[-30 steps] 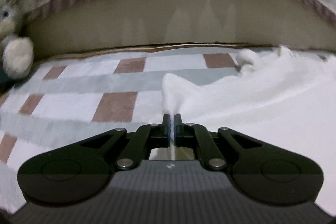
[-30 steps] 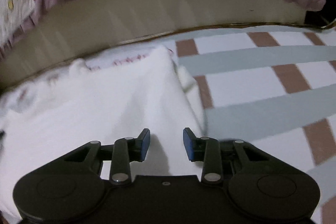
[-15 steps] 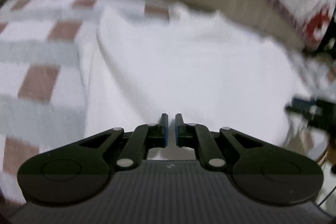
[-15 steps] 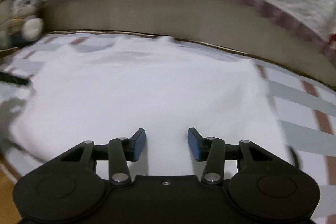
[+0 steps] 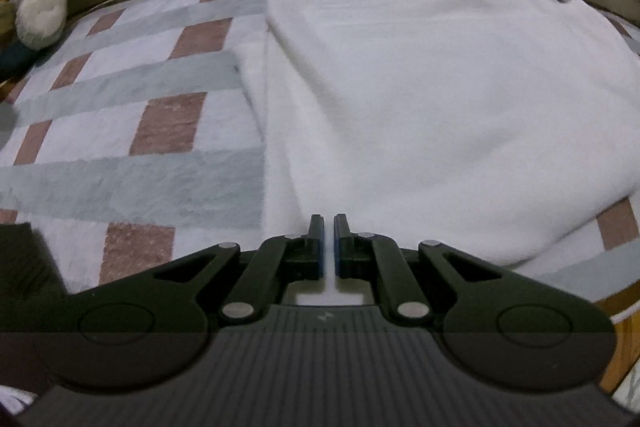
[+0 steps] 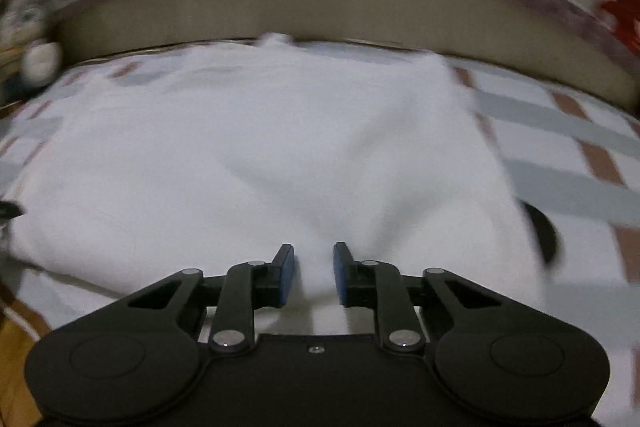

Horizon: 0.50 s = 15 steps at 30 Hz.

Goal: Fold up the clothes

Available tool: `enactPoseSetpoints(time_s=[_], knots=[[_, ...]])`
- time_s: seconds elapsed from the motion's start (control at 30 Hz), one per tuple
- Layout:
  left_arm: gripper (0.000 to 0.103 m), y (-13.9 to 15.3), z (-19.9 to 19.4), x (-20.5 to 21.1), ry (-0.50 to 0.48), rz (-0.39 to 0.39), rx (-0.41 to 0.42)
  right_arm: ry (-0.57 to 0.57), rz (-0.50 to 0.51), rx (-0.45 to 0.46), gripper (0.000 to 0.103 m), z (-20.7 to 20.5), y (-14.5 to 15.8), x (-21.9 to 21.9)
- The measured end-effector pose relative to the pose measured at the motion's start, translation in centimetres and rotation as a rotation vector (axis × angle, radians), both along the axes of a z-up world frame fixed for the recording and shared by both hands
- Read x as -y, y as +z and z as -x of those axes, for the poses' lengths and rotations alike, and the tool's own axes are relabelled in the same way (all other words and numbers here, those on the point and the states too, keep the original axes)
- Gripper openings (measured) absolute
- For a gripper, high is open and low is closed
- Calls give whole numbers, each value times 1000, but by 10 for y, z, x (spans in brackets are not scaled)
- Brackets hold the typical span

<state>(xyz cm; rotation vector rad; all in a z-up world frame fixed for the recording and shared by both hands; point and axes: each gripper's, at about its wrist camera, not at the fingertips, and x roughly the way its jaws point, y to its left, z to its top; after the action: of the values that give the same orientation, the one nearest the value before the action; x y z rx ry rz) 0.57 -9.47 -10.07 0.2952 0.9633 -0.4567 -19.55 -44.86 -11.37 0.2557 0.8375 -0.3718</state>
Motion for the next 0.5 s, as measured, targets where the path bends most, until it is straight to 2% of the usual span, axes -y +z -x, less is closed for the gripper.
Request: enactPoseSetpoints(time_s=[0.07, 0.1, 0.17, 0.2, 0.23, 0.3, 0.33, 0.5], knots=[[7, 9, -2, -6, -2, 87, -14, -119, -103, -1, 57, 20, -6, 18], [7, 20, -4, -13, -11, 218, -33, -153, -217, 27, 57, 32, -10, 27], [9, 43, -4, -22, -17, 473, -37, -204, -480, 142, 60, 53, -22, 42], [9, 51, 1, -14, -50, 515, -11, -240, -589, 202, 62, 60, -31, 47], [9, 58, 6, -5, -82, 552, 11, -290, -644, 246, 63, 64, -39, 52], [9, 58, 14, 23, -129, 569, 16, -380, -724, 348, 63, 69, -54, 60], [9, 52, 17, 42, -158, 568, -13, -408, -721, 378, 63, 68, -55, 64], [12, 13, 38, 114, -263, 465, -46, -521, -652, 487, 63, 60, -58, 78]])
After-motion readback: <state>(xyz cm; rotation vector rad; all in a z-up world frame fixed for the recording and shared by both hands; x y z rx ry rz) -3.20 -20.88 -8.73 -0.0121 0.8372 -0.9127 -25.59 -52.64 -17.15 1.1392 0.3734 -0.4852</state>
